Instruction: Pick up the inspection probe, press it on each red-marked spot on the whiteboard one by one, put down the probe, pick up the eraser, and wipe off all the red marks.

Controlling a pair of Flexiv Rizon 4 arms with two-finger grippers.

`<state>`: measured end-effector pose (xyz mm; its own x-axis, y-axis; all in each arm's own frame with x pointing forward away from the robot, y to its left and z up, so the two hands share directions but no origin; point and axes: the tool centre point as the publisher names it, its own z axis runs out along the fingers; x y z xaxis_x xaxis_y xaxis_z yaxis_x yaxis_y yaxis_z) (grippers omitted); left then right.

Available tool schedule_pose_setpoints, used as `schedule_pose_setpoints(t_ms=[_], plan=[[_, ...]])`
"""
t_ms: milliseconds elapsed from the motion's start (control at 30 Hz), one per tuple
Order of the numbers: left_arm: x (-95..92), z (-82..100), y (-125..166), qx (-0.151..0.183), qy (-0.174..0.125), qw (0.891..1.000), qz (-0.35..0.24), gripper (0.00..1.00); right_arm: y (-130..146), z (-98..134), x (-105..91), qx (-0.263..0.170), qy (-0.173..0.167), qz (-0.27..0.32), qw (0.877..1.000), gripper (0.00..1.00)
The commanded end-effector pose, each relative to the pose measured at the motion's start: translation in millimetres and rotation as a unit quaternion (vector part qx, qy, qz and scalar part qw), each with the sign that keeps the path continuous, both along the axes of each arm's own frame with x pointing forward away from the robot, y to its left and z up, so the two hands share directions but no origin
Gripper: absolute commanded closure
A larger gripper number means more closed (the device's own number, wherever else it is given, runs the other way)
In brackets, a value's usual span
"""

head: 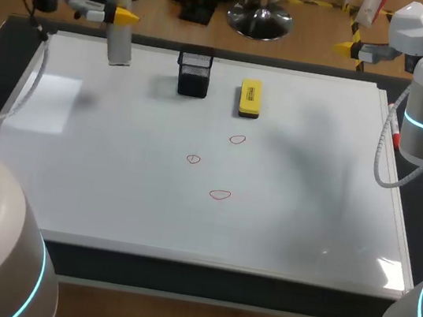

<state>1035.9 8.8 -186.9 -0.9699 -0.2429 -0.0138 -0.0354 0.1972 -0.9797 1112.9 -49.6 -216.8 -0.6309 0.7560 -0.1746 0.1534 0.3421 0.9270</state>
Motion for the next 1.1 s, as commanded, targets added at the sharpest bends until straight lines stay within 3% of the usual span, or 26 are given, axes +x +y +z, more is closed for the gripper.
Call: schedule_pose_setpoints(t_ms=[33, 433, 1100], plan=[[-14.8, -7.1, 9.5, -0.004, -0.020, 0.996, 0.085, 1.00, -0.4, -0.3, 0.4, 0.000, 0.000, 0.001, 1.000, 0.00], [-20.1, -20.8, 23.5, 0.008, -0.011, 0.995, 0.102, 1.00, -0.4, -0.3, 0.4, 0.000, 0.000, 0.001, 1.000, 0.00], [-20.1, -20.8, 23.5, 0.008, -0.011, 0.995, 0.102, 1.00, -0.4, -0.3, 0.4, 0.000, 0.000, 0.001, 1.000, 0.00]])
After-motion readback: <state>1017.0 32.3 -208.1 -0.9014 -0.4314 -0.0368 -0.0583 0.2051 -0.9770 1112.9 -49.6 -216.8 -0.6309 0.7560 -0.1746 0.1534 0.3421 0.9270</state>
